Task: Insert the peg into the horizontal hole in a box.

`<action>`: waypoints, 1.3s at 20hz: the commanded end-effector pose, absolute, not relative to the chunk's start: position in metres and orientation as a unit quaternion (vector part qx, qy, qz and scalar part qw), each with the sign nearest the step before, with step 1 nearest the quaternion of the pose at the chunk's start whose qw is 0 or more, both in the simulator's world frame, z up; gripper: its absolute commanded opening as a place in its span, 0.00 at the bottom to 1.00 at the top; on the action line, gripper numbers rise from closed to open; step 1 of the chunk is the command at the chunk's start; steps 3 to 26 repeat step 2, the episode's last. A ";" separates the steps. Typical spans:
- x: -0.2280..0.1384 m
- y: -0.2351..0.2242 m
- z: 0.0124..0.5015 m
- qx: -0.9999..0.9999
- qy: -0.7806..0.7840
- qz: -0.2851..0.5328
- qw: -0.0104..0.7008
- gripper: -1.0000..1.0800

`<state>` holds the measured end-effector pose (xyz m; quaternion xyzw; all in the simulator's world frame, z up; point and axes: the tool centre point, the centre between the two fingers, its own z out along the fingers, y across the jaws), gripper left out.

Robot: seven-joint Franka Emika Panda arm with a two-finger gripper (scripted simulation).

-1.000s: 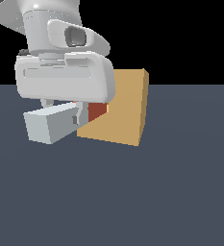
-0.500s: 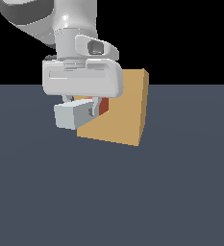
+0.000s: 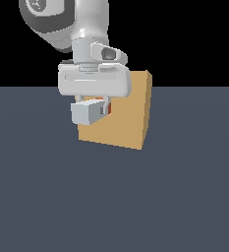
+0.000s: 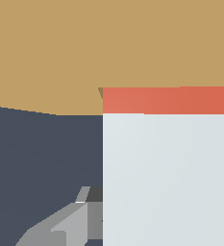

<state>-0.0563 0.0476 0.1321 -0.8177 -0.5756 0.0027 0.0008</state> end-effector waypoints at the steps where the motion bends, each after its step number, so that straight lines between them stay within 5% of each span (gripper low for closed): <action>1: -0.051 0.055 0.135 -0.817 -0.577 -0.002 -0.001 0.00; 26: -0.050 0.055 0.135 -0.817 -0.577 -0.002 -0.001 0.00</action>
